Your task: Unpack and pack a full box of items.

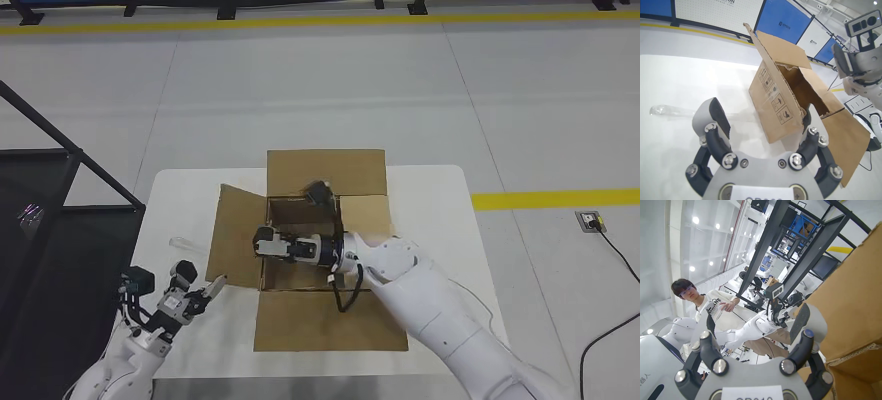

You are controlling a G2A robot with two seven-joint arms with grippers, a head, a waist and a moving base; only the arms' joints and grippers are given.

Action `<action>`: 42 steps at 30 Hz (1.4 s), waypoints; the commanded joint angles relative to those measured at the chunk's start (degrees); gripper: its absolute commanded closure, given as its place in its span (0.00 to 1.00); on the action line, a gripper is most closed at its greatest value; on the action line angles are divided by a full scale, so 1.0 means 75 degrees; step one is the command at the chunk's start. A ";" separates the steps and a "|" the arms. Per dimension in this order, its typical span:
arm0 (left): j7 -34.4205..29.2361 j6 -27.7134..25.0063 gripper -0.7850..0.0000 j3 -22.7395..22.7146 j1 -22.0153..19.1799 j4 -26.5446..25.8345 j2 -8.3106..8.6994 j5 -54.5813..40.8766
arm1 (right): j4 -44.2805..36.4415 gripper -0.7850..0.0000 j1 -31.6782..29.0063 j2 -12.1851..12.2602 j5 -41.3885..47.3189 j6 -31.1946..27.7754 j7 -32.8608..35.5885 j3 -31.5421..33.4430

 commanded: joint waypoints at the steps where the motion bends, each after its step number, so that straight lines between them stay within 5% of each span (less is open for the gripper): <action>1: -0.0055 0.0068 0.00 -0.0015 -0.0025 0.0135 0.0000 -0.0017 | -0.0284 0.00 -0.0203 0.0122 -0.0068 -0.0059 0.0076 0.0262; 18: -0.0485 0.0475 0.00 0.0467 -0.0823 0.1378 -0.0028 0.0641 | -0.1814 0.00 -0.1620 0.0821 -0.0377 0.0256 0.0173 0.2021; 30: 0.0836 -0.0150 0.00 -0.0856 0.0395 -0.0572 0.0047 -0.0143 | -0.1799 0.00 -0.1819 0.0890 -0.0724 0.0615 -0.0374 0.2271; 36: 0.0561 -0.0836 0.00 -0.1289 0.0833 -0.1749 0.0091 -0.0647 | -0.1785 0.00 -0.2025 0.0971 -0.0483 0.0186 -0.0085 0.2494; 42: -0.0620 -0.1215 0.00 -0.0688 0.0619 -0.2662 0.0122 -0.1490 | -0.2657 0.00 -0.2924 0.1281 -0.0484 -0.0842 0.0215 0.3428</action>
